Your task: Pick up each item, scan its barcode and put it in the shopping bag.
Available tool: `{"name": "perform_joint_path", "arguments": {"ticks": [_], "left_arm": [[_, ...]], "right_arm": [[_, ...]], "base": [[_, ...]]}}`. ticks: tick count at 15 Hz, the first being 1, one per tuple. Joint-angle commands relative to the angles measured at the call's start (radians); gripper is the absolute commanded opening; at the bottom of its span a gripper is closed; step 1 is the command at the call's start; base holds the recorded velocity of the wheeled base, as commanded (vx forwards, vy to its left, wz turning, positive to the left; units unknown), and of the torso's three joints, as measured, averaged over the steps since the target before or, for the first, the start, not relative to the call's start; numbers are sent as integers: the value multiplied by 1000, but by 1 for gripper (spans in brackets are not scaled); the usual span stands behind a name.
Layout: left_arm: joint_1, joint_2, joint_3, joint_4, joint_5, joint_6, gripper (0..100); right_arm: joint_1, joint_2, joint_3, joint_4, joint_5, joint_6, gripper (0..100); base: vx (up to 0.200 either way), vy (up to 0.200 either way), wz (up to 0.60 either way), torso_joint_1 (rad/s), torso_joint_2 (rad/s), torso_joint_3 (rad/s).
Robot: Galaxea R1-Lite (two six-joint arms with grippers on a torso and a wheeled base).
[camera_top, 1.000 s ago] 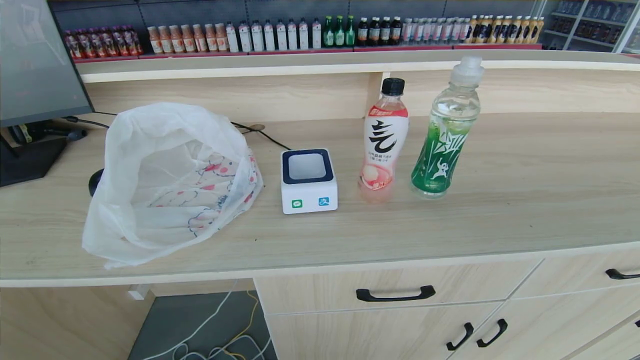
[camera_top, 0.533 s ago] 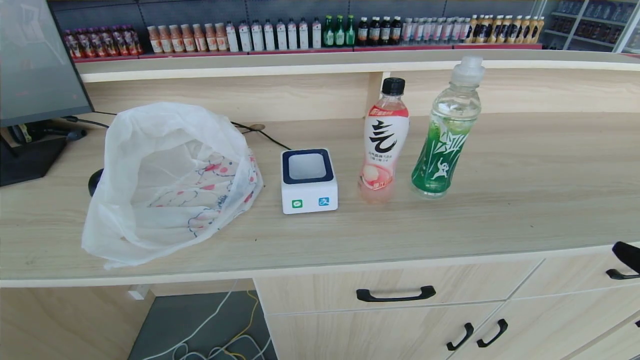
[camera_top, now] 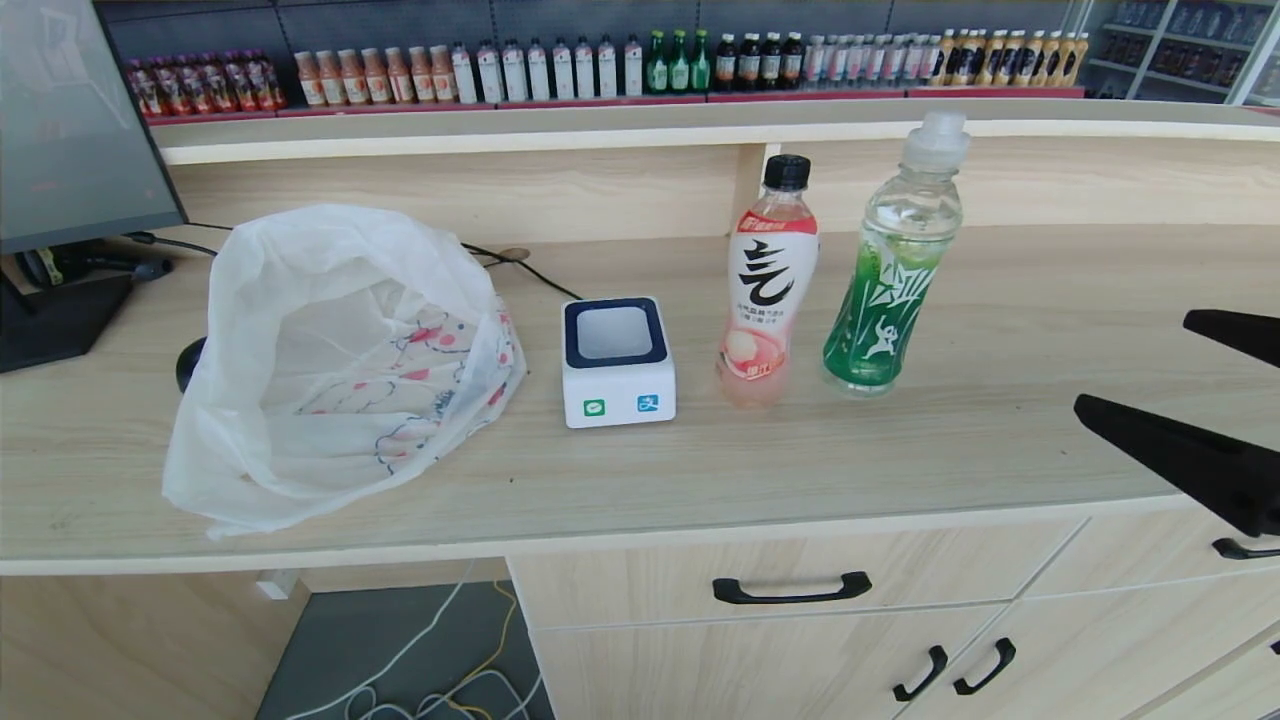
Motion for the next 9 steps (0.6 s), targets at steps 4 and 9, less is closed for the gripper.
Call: {"name": "perform_joint_path", "arguments": {"ticks": [4, 9], "left_arm": [[0, 0, 0, 0, 1, -1, 100], [0, 0, 0, 0, 1, 0, 100]], "right_arm": [[238, 298, -17, -340, -279, 9, 100], [287, 380, 38, -475, -382, 23, 100]], "base": [[0, 0, 0, 0, 0, 0], [0, 0, 0, 0, 0, 0]]}}
